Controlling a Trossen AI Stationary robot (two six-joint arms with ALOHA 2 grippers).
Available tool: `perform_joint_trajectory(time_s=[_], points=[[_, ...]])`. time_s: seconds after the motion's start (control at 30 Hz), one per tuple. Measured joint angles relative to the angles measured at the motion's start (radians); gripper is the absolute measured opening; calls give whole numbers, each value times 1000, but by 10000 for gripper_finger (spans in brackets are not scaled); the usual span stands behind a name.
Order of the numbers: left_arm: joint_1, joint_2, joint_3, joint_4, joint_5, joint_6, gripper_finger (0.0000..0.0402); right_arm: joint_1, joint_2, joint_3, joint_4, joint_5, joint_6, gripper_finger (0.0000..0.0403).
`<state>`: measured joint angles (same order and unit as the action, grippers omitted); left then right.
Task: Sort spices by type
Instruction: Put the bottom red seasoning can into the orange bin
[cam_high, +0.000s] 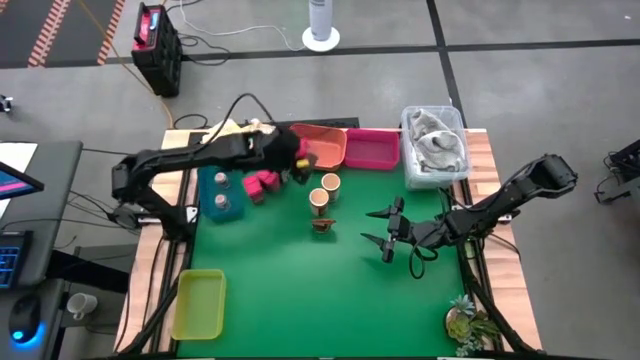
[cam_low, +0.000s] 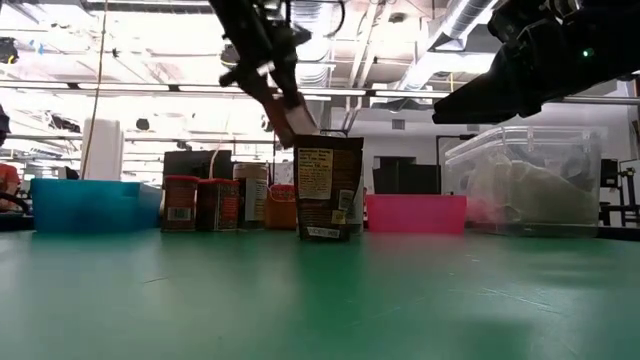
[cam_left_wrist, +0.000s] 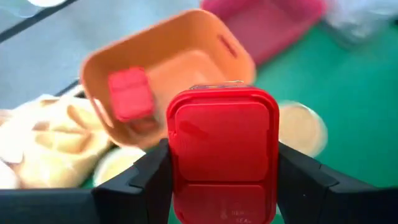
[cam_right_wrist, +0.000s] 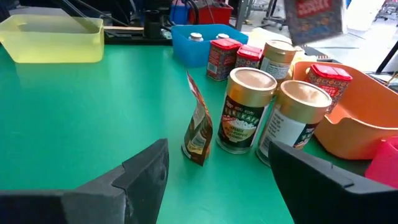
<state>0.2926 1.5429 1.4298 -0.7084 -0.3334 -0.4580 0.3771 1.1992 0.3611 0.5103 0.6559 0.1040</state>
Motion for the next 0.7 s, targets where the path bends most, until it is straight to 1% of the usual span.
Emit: perform_joint_trajectory(time_s=[0.07,0.13,0.43,0.53,0.7], points=[[39,25,2,61,20,22,210,-3,0,0,-2,0,0,301],[72,51,23,89,21,39,210,-8,0,0,-4,0,0,301],[156,249,202,53,25,95,210,-26,0,0,-18,1,0,301],[170,313,240,43,24,97,211,-26,0,0,-20,1,0,301],[168,400,279,24,22,128,226,-26,0,0,-19,1,0,301]])
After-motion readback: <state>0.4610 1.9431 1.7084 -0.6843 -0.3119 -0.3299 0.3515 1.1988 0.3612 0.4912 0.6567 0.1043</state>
